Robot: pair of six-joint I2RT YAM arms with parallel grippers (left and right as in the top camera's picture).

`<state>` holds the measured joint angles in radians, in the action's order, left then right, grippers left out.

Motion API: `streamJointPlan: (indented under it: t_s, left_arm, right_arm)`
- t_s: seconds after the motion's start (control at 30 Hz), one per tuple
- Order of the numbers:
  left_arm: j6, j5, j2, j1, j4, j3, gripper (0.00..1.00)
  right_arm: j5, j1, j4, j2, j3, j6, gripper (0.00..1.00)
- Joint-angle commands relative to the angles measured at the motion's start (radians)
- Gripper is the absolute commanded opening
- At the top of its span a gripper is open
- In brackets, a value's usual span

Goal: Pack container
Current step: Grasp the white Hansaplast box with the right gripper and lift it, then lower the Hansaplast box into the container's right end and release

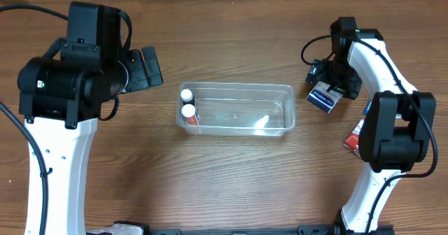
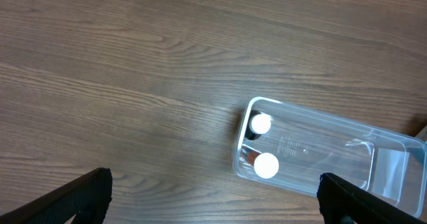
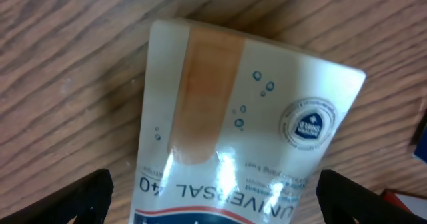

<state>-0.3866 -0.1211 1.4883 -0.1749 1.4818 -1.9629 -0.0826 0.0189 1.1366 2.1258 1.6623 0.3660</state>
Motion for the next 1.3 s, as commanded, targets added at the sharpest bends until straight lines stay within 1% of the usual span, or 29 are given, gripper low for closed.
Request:
streamJointPlan:
  t_s: [0.0, 0.27, 0.33, 0.4, 0.43, 0.5, 0.57, 0.8, 0.93, 1.0, 1.07, 1.17, 1.27]
  left_arm:
    - [0.005, -0.008, 0.010, 0.004, 0.000, 0.004, 1.00]
    - [0.005, 0.010, 0.014, 0.004, -0.001, 0.004, 1.00]
    - [0.005, 0.010, 0.014, 0.005, -0.001, 0.004, 1.00]
    - [0.005, 0.010, 0.014, 0.004, -0.001, 0.004, 1.00]
    - [0.005, 0.010, 0.014, 0.004, -0.001, 0.004, 1.00]
    - [0.005, 0.010, 0.014, 0.004, -0.001, 0.004, 1.00]
    - [0.005, 0.010, 0.014, 0.005, -0.001, 0.004, 1.00]
    - [0.005, 0.010, 0.014, 0.005, 0.000, 0.004, 1.00]
    - [0.006, 0.009, 0.014, 0.005, -0.002, 0.004, 1.00]
    - [0.006, 0.006, 0.014, 0.005, -0.002, 0.004, 1.00]
    - [0.006, 0.005, 0.014, 0.005, -0.002, 0.004, 1.00]
    - [0.007, 0.005, 0.015, 0.005, -0.012, 0.004, 1.00]
    - [0.009, 0.005, 0.015, 0.005, -0.017, 0.004, 1.00]
  right_arm:
    - [-0.006, 0.005, -0.026, 0.030, -0.026, 0.005, 1.00]
    - [-0.006, 0.005, -0.037, 0.031, -0.039, 0.005, 1.00]
    - [-0.006, 0.005, -0.033, 0.031, -0.039, 0.005, 0.95]
    - [-0.006, 0.005, -0.024, 0.031, -0.039, 0.005, 0.85]
    - [-0.006, 0.005, -0.024, 0.031, -0.039, 0.005, 0.79]
    - [-0.006, 0.005, -0.023, 0.031, -0.039, 0.005, 0.77]
    - [-0.006, 0.005, -0.023, 0.031, -0.039, 0.005, 0.73]
    - [-0.006, 0.005, 0.006, -0.001, -0.027, 0.000, 0.72]
    - [-0.007, -0.013, 0.045, -0.152, 0.002, -0.050, 0.70]
    - [-0.006, -0.033, 0.073, -0.276, 0.002, -0.061, 0.71]
    - [0.010, -0.062, 0.116, -0.380, 0.002, -0.103, 0.71]
    - [0.067, -0.154, 0.200, -0.532, 0.002, -0.161, 0.71]
    - [0.085, -0.266, 0.243, -0.599, 0.000, -0.161, 0.71]
